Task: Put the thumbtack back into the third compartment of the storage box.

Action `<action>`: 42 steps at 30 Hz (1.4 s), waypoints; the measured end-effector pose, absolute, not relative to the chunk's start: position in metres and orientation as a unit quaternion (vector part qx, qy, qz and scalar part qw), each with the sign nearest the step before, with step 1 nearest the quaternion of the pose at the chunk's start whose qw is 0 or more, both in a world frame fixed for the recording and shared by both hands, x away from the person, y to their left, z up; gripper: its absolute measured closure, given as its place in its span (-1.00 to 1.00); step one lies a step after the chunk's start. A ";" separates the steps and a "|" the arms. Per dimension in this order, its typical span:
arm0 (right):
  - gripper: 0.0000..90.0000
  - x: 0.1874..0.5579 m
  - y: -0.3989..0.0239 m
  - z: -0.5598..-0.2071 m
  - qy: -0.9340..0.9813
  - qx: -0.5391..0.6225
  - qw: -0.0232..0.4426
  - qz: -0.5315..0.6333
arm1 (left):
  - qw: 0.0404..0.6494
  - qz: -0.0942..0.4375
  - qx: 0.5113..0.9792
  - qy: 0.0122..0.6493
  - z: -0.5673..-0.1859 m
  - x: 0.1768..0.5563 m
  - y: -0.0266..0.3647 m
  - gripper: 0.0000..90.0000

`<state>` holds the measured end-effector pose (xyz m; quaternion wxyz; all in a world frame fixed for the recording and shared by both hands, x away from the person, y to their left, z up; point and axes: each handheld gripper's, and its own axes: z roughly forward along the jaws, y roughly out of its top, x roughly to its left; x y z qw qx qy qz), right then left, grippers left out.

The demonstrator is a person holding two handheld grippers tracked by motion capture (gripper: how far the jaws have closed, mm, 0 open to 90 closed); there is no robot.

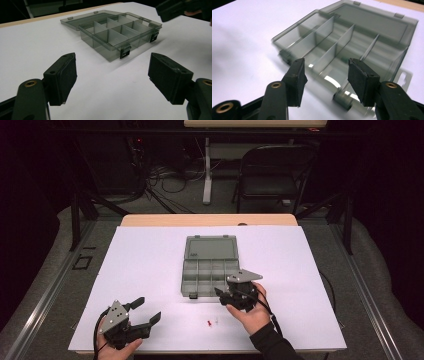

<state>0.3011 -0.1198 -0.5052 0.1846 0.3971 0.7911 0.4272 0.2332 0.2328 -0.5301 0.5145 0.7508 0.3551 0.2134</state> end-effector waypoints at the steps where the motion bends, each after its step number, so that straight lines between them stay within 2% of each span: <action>1: 0.06 0.295 -0.121 -0.507 0.791 0.396 0.182 0.429 | 0.514 0.214 0.751 0.355 -0.530 0.233 0.233 -0.49; 7: 0.09 0.265 -0.122 -0.525 0.796 0.385 0.189 0.426 | 0.514 0.212 0.751 0.355 -0.530 0.233 0.232 -0.49; 12: 0.11 0.253 -0.121 -0.534 0.800 0.380 0.191 0.424 | 0.515 0.213 0.751 0.354 -0.530 0.233 0.232 -0.49; 18: 0.16 0.251 -0.120 -0.538 0.799 0.380 0.189 0.425 | 0.514 0.213 0.751 0.355 -0.530 0.233 0.232 -0.49; 32: 0.44 0.250 -0.108 -0.556 0.819 0.368 0.163 0.409 | 0.514 0.213 0.752 0.355 -0.531 0.234 0.232 -0.49; 42: 0.55 0.251 -0.100 -0.563 0.830 0.361 0.158 0.395 | 0.514 0.212 0.752 0.354 -0.530 0.234 0.232 -0.49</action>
